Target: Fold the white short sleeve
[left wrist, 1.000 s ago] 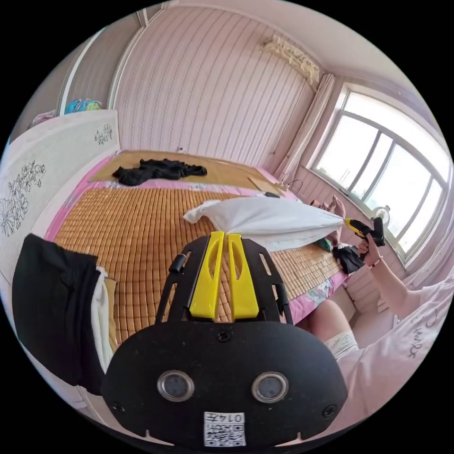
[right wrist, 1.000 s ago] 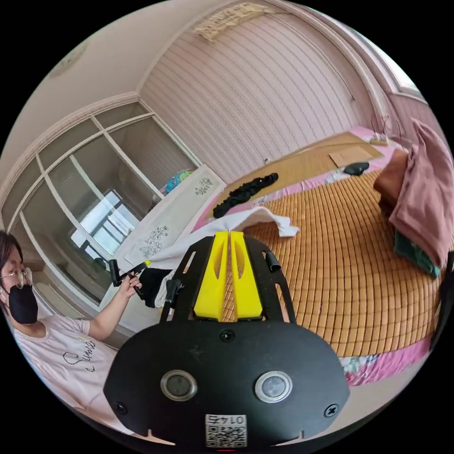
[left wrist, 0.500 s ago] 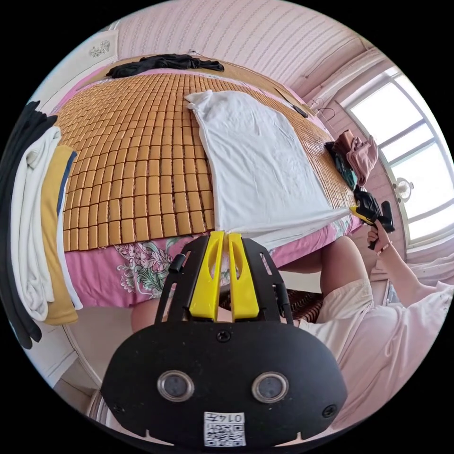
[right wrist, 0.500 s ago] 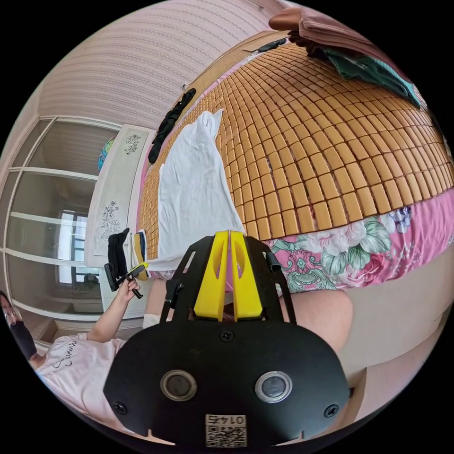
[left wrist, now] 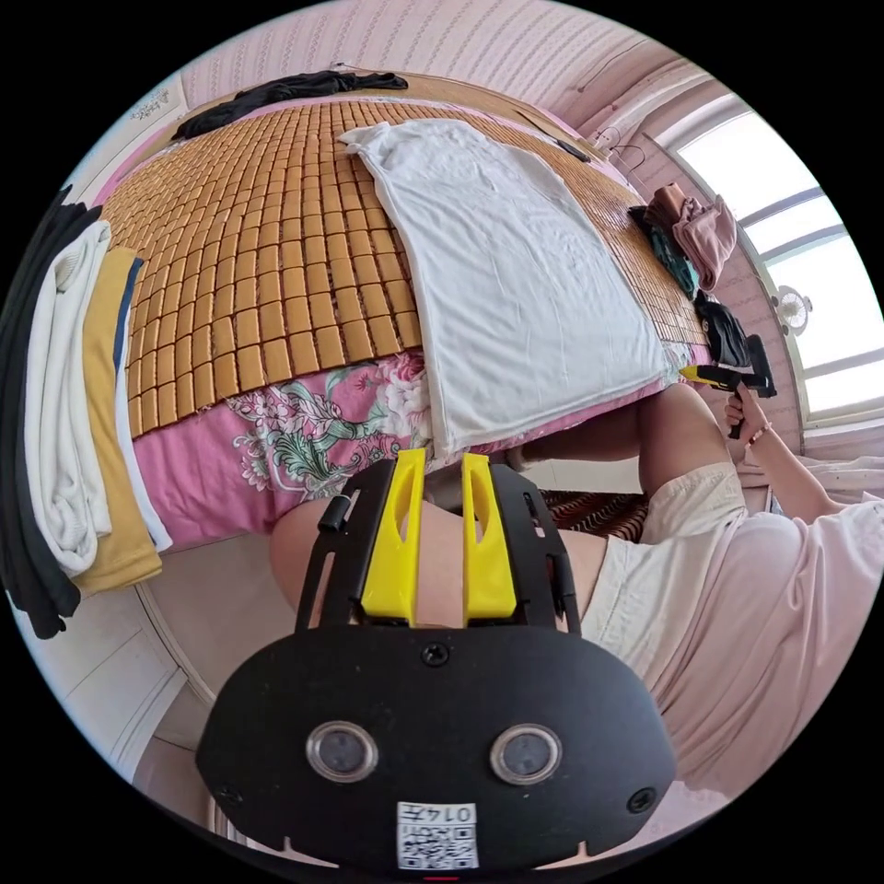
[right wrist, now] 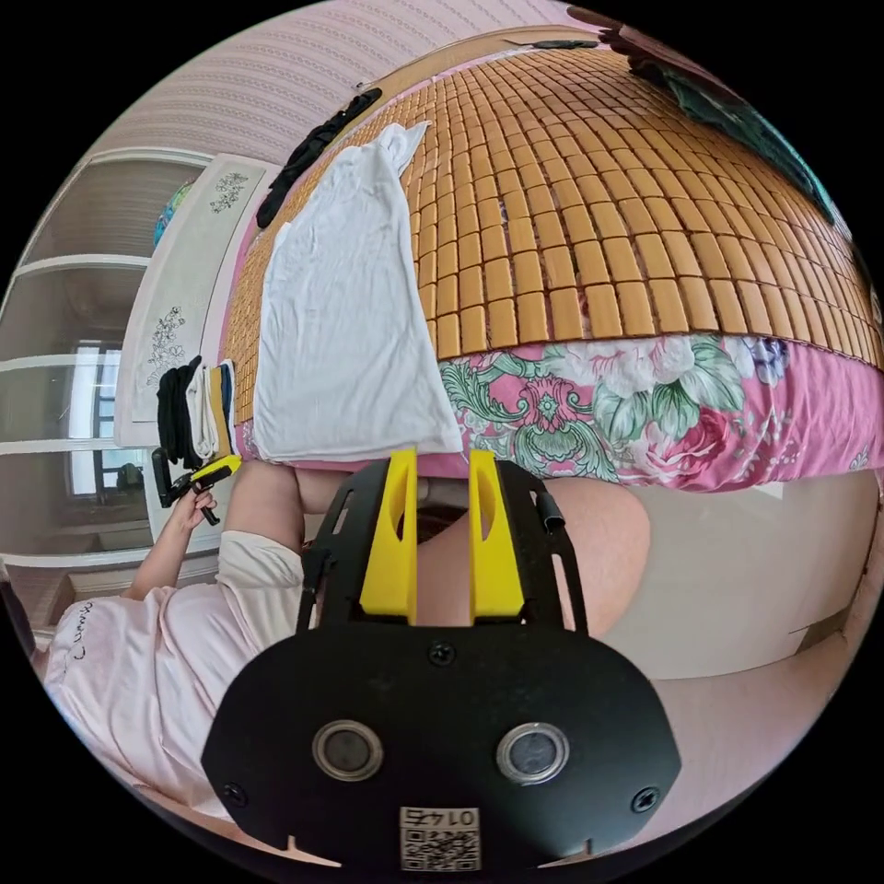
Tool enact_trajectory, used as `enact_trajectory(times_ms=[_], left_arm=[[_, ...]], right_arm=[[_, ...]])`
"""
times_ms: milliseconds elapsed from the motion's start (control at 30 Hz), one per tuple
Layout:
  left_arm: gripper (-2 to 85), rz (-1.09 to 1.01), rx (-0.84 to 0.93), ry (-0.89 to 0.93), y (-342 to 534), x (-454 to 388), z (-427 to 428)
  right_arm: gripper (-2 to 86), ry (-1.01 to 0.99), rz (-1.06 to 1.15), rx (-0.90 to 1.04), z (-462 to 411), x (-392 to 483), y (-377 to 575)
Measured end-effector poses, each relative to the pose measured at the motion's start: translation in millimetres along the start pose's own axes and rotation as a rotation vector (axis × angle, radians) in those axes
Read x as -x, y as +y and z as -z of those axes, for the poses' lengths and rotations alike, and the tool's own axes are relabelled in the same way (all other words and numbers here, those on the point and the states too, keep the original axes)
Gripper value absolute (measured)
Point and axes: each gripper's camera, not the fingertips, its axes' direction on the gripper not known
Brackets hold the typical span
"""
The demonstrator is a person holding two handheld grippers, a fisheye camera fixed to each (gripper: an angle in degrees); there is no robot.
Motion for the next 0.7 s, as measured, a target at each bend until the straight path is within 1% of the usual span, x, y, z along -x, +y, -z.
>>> enact_trajectory(times_ms=[100,167,233,300,333,433,533,700], left_arm=[[8.1,0.011,0.038,0.015,-23.4,-3.7,-12.5],[10.0,0.028,0.099,0.043,-45.4,-6.0,-30.4],[10.2,0.030,0.124,0.010,-59.4,-8.6,-40.8],[8.7,0.025,0.173,-0.079,-70.5,-11.3,-45.4],[7.0,-0.006,0.187,-0.093,-74.3,-13.2,-46.2],[4.7,-0.046,0.190,-0.090,-77.8,-15.0,-44.9],[0.2,-0.026,0.193,-0.070,-81.1,-15.2,-45.9],[-0.9,-0.053,0.188,-0.073,-73.7,-21.6,-37.0]], right_arm=[[9.6,0.098,0.035,0.010,-6.5,9.8,-12.0],[11.4,0.122,0.060,0.028,-13.8,16.2,-21.5],[12.9,0.146,0.056,0.062,-26.2,20.2,-35.0],[12.4,0.180,0.036,0.084,-35.4,21.9,-43.3],[9.7,0.255,0.007,0.080,-37.1,23.0,-46.5],[3.6,0.327,0.043,0.074,-40.9,27.7,-47.5],[0.4,0.284,0.063,0.092,-42.0,25.1,-46.4],[-0.3,0.248,0.061,0.067,-27.6,16.1,-38.1]])
